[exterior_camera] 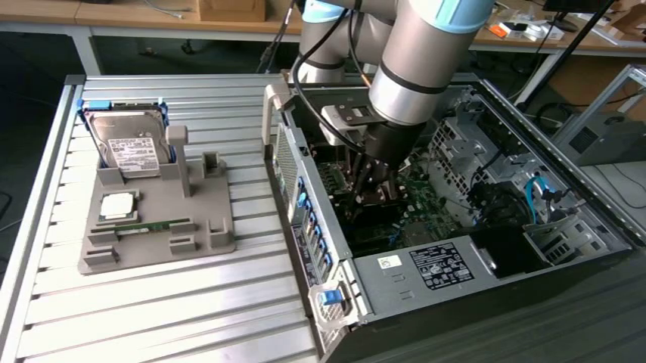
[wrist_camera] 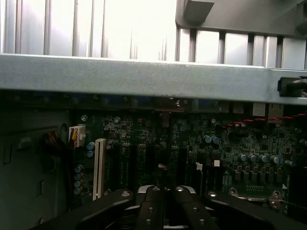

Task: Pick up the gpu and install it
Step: 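Press down on the gpu until it lock into place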

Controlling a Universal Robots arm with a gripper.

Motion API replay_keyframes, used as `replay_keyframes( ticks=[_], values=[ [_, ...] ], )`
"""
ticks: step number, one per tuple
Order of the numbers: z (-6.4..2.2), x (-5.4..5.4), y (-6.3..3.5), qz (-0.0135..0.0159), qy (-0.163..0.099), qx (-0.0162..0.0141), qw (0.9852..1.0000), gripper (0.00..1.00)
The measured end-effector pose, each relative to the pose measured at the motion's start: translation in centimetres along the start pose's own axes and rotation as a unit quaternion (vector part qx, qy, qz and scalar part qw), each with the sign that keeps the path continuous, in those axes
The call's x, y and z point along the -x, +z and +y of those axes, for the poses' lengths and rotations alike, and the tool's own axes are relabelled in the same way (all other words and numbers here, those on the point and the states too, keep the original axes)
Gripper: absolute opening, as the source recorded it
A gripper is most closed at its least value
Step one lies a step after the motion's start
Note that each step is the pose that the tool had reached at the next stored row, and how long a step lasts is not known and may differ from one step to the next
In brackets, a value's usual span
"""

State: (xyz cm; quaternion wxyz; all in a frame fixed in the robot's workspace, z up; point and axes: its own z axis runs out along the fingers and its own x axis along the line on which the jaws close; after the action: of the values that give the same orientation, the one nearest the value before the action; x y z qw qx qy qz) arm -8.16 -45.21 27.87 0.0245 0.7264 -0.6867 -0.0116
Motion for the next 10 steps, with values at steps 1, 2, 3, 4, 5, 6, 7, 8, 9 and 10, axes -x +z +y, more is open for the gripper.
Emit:
replay_keyframes(
  ticks=[1, 2, 3, 4, 5, 6, 7, 8, 9, 10],
  values=[
    [0.0, 0.0, 0.02, -0.0001, 0.0, 0.0, 1.0, 0.11],
    [0.0, 0.0, 0.05, -0.0001, 0.0, 0.0, 1.0, 0.11],
    [0.0, 0.0, 0.07, -0.0001, 0.0, 0.0, 1.0, 0.11],
    [-0.01, 0.0, 0.1, 0.0, 0.0, 0.0, 1.0, 0.11],
    [-0.01, 0.0, 0.13, 0.0, 0.0, 0.0, 1.0, 0.11],
    [-0.01, 0.01, 0.14, 0.0, 0.0, 0.0, 1.0, 0.11],
    [-0.01, 0.01, 0.14, 0.0001, 0.0, 0.0, 1.0, 0.11],
    [-0.01, 0.01, 0.15, 0.0, 0.0, 0.0, 1.0, 0.11],
    [0.01, 0.02, 0.15, 0.0, 0.0, 0.0, 1.0, 0.11],
    [0.03, 0.02, 0.15, 0.0, 0.0, -0.0001, 1.0, 0.11]
  ],
)
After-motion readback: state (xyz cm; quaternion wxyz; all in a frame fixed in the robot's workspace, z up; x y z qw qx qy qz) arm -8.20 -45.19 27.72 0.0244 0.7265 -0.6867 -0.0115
